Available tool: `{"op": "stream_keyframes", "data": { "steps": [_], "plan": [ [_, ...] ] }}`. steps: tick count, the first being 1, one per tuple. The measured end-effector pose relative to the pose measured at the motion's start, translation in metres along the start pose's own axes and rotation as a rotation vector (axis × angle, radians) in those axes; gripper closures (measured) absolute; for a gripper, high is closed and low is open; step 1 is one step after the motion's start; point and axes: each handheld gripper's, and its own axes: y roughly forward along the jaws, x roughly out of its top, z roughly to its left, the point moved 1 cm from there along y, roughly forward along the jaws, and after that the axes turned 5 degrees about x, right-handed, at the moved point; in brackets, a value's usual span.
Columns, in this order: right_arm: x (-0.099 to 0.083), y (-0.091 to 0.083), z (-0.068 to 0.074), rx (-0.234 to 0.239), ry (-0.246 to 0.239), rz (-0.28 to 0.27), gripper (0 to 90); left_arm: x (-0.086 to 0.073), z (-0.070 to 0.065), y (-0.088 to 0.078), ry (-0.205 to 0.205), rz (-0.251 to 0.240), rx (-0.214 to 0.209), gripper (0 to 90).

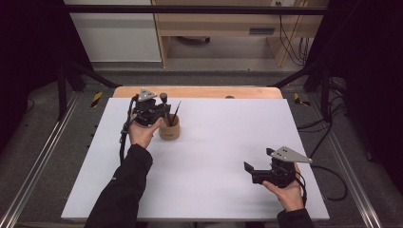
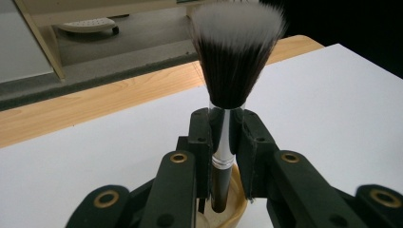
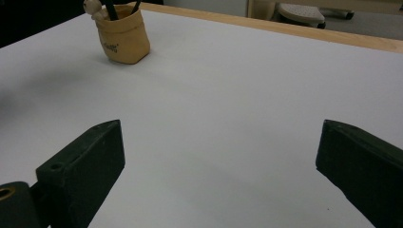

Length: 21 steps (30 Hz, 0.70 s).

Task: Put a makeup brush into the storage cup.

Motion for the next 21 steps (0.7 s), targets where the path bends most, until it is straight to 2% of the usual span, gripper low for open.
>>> {"op": "stream_keyframes", "data": {
  "steps": [8, 21],
  "plan": [
    [0.000, 0.001, 0.000, 0.001, -0.005, 0.005, 3.0, -0.006, -0.002, 0.004, -0.002, 0.011, -0.009, 76.9],
    [0.000, 0.001, 0.002, -0.001, -0.010, 0.005, 3.1, -0.021, -0.003, 0.016, 0.002, 0.056, -0.020, 76.9]
  ]
}}
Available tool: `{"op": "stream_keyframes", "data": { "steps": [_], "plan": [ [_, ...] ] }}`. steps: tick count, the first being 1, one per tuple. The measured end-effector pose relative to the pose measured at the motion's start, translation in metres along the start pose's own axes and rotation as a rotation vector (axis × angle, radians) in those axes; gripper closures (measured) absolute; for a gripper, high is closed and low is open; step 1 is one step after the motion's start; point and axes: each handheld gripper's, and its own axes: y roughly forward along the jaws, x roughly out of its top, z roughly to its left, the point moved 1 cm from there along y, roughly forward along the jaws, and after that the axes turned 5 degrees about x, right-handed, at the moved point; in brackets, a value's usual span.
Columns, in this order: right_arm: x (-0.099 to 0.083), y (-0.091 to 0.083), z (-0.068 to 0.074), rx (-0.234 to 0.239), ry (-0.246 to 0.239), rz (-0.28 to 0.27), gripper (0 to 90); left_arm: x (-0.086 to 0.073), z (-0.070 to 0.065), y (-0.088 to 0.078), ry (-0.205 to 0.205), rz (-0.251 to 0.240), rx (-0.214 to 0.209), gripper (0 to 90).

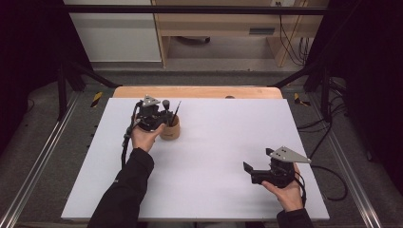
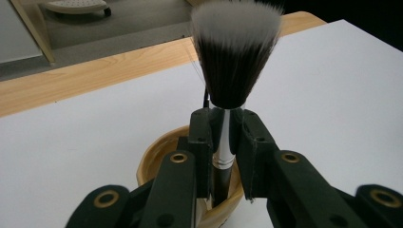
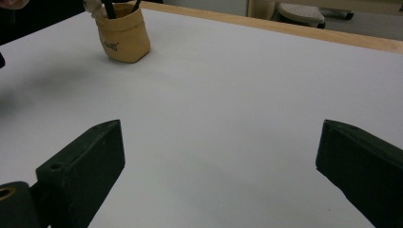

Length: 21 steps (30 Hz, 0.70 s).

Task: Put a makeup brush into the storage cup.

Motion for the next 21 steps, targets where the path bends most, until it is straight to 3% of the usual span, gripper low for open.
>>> {"op": "stream_keyframes", "data": {
  "steps": [14, 21],
  "plan": [
    [0.0000, 0.0008, 0.0006, 0.000, -0.002, 0.003, 3.1, -0.0083, -0.0029, 0.0046, 0.013, 0.041, -0.007, 76.4],
    [0.0000, 0.0011, 0.0012, 0.001, 0.000, 0.004, 3.1, -0.0102, -0.0036, 0.0006, 0.017, 0.021, -0.019, 73.0]
  ]
}}
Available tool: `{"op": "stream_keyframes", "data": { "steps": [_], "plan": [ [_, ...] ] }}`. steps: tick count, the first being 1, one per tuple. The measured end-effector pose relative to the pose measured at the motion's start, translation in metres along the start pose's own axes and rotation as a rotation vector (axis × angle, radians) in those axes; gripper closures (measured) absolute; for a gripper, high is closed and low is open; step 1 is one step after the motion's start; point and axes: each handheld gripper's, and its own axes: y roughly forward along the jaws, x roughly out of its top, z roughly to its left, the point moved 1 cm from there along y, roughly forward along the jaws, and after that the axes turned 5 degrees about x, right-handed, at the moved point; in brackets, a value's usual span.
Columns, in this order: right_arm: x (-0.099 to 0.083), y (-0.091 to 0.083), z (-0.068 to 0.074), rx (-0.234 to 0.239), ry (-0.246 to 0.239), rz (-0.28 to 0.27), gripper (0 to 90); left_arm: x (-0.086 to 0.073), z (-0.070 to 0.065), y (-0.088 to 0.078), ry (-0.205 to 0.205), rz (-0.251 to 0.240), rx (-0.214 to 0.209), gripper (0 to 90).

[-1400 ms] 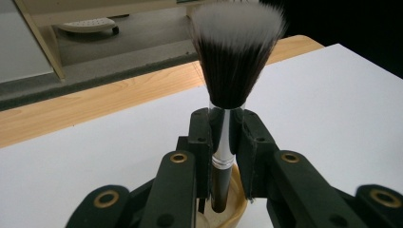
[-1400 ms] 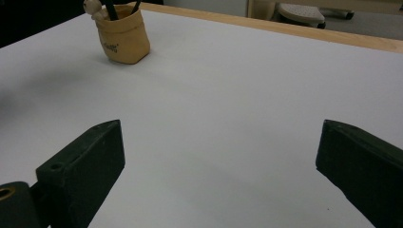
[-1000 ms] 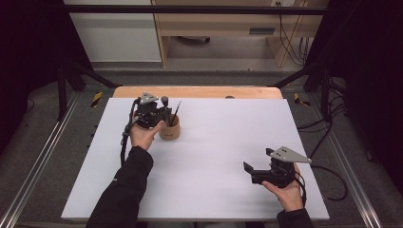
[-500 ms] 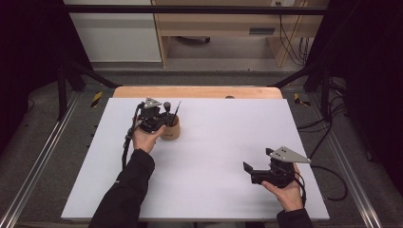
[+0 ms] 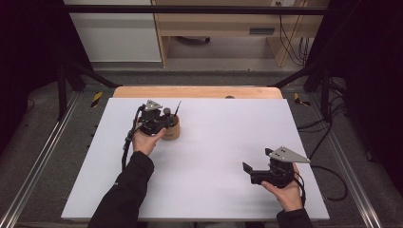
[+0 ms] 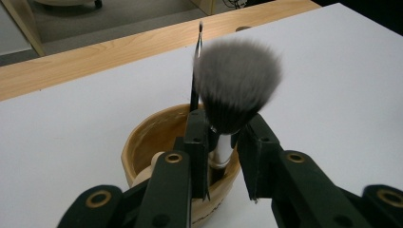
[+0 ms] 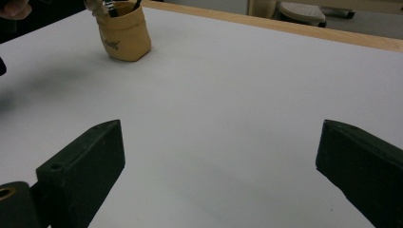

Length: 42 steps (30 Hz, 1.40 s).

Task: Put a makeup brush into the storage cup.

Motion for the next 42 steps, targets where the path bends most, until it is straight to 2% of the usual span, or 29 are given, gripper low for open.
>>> {"op": "stream_keyframes", "data": {
  "steps": [4, 9, 13, 25, 29, 36, 42],
  "plan": [
    [0.000, 0.000, 0.000, -0.001, -0.001, 0.001, 3.0, 0.000, 0.001, -0.004, 0.001, -0.006, 0.001, 67.7],
    [0.000, 0.000, 0.000, 0.001, -0.001, -0.001, 2.9, -0.002, 0.001, -0.011, 0.003, -0.036, 0.008, 52.3],
    [0.000, 0.000, 0.001, 0.001, 0.000, 0.000, 2.8, -0.004, 0.002, -0.018, -0.012, -0.064, -0.001, 44.7],
    [0.001, -0.001, 0.000, 0.000, 0.002, -0.005, 2.9, -0.005, 0.004, -0.043, -0.016, -0.145, -0.014, 29.7],
    [0.001, -0.002, 0.001, -0.001, 0.002, -0.006, 2.8, -0.007, 0.005, -0.052, -0.029, -0.172, -0.033, 26.3],
    [0.002, -0.003, 0.000, 0.002, 0.006, -0.016, 2.6, -0.014, 0.009, -0.069, -0.030, -0.197, -0.057, 20.0],
    [0.002, -0.005, 0.001, 0.010, -0.003, -0.029, 2.4, -0.024, 0.011, -0.082, -0.035, -0.197, -0.074, 14.9]
  ]
}}
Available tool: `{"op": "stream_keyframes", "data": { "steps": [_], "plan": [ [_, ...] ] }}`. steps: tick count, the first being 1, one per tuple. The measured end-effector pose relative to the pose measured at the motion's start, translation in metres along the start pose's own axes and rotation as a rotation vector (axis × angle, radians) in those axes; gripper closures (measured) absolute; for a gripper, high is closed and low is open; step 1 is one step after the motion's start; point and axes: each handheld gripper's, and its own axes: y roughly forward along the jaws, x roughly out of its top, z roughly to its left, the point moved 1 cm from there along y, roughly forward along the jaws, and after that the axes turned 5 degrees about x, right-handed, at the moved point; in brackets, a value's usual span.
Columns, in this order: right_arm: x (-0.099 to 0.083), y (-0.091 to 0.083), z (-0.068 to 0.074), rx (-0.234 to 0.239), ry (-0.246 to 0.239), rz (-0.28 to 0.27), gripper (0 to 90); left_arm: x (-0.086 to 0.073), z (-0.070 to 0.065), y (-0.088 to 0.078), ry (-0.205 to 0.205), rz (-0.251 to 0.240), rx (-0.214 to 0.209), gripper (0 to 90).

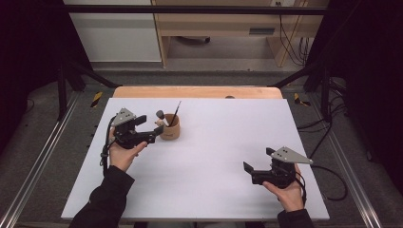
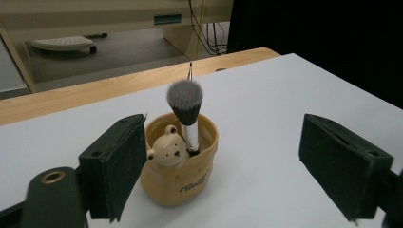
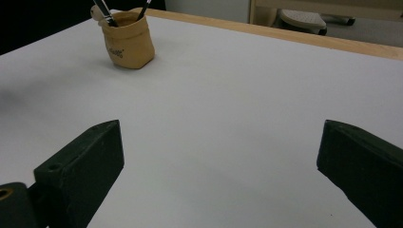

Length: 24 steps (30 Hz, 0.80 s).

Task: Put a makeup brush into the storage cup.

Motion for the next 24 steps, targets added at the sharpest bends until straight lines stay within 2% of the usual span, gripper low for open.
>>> {"op": "stream_keyframes", "data": {
  "steps": [9, 19, 24],
  "plan": [
    [0.000, -0.001, 0.001, 0.020, -0.003, -0.007, 2.7, -0.012, -0.004, -0.019, 0.020, -0.006, -0.027, 13.7],
    [0.001, -0.002, 0.001, 0.033, -0.005, -0.018, 2.8, -0.026, -0.016, -0.035, 0.042, -0.023, -0.066, 12.6],
    [0.001, -0.002, 0.002, 0.038, -0.004, -0.022, 2.8, -0.034, -0.019, -0.043, 0.051, -0.028, -0.071, 12.3]
  ]
}}
